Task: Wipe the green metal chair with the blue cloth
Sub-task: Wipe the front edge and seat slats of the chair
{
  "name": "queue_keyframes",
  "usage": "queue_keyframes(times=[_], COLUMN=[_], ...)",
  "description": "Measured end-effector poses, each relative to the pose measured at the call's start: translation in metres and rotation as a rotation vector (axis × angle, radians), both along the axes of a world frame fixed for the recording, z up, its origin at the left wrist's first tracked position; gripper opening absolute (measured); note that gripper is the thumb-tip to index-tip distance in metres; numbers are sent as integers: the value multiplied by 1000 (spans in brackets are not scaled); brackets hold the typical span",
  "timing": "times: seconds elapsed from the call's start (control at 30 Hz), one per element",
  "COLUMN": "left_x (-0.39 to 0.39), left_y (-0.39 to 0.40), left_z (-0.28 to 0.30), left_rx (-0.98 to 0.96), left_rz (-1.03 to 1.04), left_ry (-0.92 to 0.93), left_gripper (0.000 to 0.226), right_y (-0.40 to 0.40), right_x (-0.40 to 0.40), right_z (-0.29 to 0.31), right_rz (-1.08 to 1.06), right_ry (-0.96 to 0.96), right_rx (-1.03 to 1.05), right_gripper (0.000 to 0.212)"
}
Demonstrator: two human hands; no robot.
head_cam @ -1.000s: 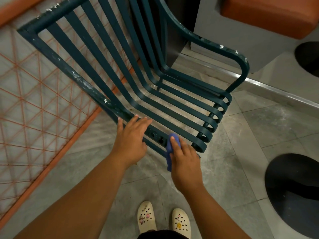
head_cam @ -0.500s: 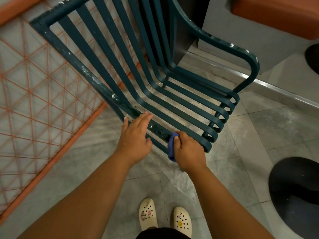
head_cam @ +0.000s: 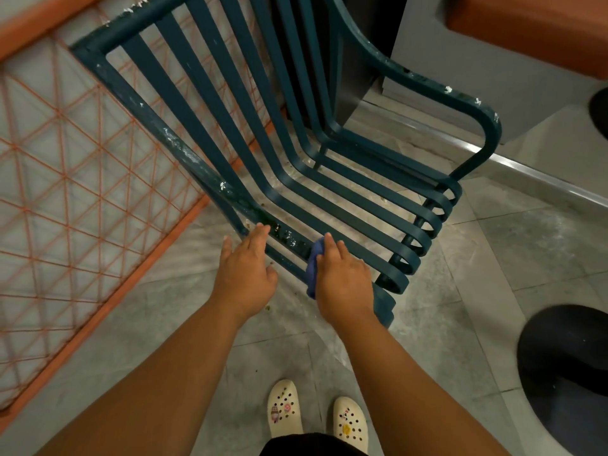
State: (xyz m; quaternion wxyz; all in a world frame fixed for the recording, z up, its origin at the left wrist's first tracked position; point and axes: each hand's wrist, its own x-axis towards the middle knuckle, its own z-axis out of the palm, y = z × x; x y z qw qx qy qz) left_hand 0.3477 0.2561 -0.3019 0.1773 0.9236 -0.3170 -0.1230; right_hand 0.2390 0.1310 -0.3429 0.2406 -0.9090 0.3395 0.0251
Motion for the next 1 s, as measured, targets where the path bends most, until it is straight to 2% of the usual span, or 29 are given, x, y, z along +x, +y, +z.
queue_keyframes(times=[0.07,0.23,0.3,0.43,0.67,0.77,0.87,0.93,1.0], left_x=[-1,0,1,-1,-5,-5,-5,-5,-7], left_y=[-1,-4,-2,1,2,5,5,4,2], left_z=[1,2,3,3,0,0,0,0,0], left_rx=[12,23,32,43,70,73,80,79,79], left_rz=[-2,-22,-26,20,37,38,32,38,53], left_ry=[5,7,14,38,60,61,65,61,60], left_gripper=[74,73,72,67,62,61,61,61,61], right_y=[3,12,5,-1,11,-3,-16,-16,-11], right_x=[14,-11,-17,10,-11,-9,15,25,24], right_z=[4,-3,-6,3,-1,3,11,11,6], right_rz=[40,346,319,88,349,220,124,190,271], right_ry=[6,-17,-8,72,19,43,83,96,73], right_rx=[-21,-208,-197,-66,-226,-143,-36,-90,-146], right_gripper=[64,81,82,79,77,53,46,48,62])
